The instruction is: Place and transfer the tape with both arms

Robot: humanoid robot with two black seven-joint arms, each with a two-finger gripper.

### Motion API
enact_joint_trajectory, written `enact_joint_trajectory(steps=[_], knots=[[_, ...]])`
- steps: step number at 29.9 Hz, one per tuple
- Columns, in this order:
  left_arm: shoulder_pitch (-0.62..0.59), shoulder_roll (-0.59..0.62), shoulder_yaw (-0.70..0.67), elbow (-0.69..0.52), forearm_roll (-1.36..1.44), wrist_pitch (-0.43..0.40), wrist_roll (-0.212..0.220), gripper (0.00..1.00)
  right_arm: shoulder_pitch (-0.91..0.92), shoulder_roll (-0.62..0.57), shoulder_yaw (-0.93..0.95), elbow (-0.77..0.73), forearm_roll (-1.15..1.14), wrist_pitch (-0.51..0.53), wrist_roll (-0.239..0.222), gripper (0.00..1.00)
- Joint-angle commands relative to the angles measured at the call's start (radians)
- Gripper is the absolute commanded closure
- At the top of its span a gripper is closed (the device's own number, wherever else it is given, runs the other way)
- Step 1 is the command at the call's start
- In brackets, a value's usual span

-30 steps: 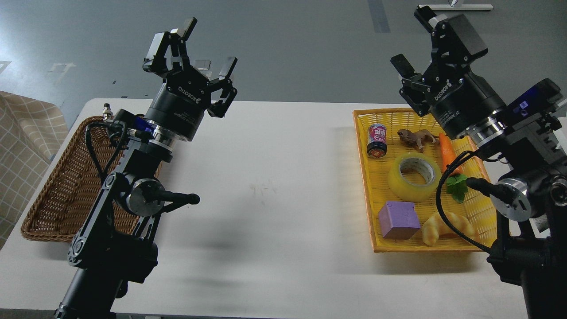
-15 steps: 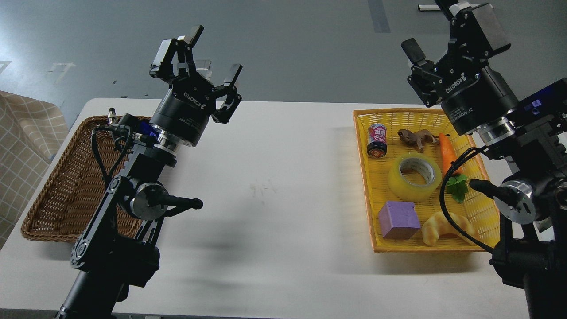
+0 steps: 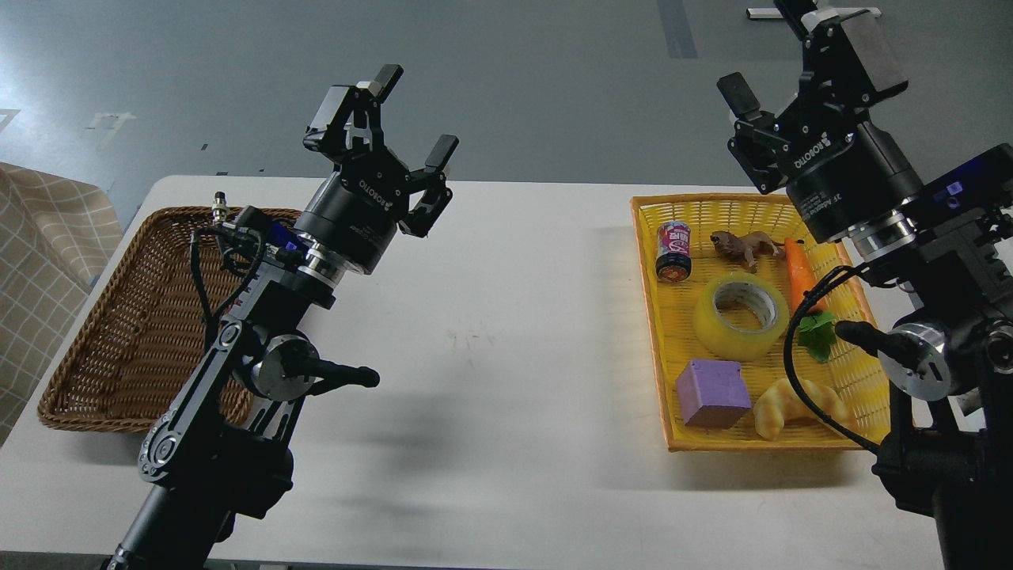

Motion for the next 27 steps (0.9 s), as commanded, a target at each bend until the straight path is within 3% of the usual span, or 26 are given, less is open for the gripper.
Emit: enact_joint_trajectory(steps=[1, 27], knots=[[-0.002, 0.000, -0.005, -0.001, 0.003, 0.042, -0.001, 0.02, 0.012, 0.000, 0.000, 0.006, 0.000, -0.032, 0.000, 0.00], [-0.048, 0.000, -0.004, -0.003, 0.128, 0.074, -0.003, 0.02, -0.015, 0.000, 0.008, 0.021, 0.008, -0.057, 0.000, 0.00]])
